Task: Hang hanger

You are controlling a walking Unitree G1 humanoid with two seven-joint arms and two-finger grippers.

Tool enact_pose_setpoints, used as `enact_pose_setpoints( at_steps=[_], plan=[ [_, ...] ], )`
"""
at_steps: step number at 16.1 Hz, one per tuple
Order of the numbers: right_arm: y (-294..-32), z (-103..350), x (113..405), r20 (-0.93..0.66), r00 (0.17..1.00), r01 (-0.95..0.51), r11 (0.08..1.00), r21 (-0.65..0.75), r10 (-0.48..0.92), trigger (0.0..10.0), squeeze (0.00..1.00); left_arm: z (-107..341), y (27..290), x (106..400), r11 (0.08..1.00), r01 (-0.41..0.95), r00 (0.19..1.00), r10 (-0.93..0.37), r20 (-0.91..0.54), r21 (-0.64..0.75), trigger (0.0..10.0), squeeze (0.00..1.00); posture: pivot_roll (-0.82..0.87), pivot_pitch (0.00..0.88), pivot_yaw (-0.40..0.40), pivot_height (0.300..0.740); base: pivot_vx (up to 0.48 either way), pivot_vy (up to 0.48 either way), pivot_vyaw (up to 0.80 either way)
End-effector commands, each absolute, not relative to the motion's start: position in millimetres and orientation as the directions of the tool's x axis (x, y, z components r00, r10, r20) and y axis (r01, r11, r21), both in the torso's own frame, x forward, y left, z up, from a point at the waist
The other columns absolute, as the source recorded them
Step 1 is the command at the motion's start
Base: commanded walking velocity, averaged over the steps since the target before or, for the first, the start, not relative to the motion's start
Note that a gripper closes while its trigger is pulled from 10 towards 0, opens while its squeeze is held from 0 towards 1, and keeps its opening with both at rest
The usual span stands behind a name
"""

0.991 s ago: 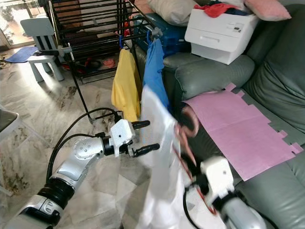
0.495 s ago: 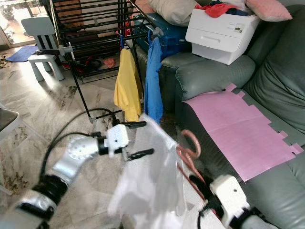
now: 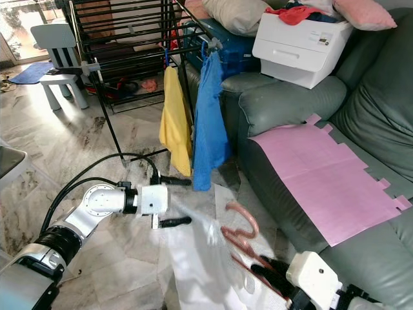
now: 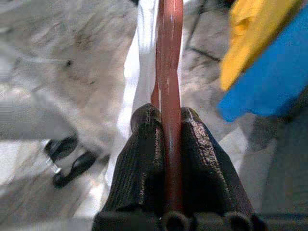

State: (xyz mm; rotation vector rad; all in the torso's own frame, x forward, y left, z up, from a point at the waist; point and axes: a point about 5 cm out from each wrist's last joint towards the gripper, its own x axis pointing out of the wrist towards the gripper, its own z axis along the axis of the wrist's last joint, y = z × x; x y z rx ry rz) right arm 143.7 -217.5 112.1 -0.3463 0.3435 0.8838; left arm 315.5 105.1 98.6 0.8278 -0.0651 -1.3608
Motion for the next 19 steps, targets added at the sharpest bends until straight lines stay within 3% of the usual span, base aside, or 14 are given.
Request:
enact_pose_setpoints(
  at_steps=[1,2,3,4,19],
  plan=[
    [-212,124,146,-0.394,0.565,-0.82,0.546,-0.171,0.725,10.0,0.0,101,109,318,-0.068,0.822,0.237,-0.861,-0.449,0.565,10.0,0.0,-0.06,0.0,0.022,0.74,0.0,0.0,0.0],
    [-214,124,146,-0.413,0.554,-0.828,0.532,-0.179,0.723,10.0,0.0,101,110,318,-0.081,0.824,0.228,-0.858,-0.459,0.561,10.0,0.0,-0.06,0.0,0.021,0.74,0.0,0.0,0.0],
    [-217,122,148,-0.427,0.552,-0.829,0.525,-0.193,0.716,10.0,0.0,101,111,318,-0.105,0.822,0.211,-0.857,-0.47,0.56,5.8,0.0,-0.05,0.0,0.023,0.74,0.0,0.0,0.0],
    [-217,122,149,-0.425,0.555,-0.828,0.526,-0.195,0.715,10.0,0.0,102,112,318,-0.118,0.828,0.191,-0.86,-0.474,0.548,0.0,0.0,-0.05,0.0,0.022,0.74,0.0,0.0,0.0],
    [-209,118,160,-0.421,0.572,-0.819,0.511,-0.259,0.704,10.0,0.0,103,106,318,-0.189,0.821,0.133,-0.854,-0.503,0.539,0.0,0.0,-0.06,0.0,0.035,0.74,0.0,0.0,0.0]
  ],
)
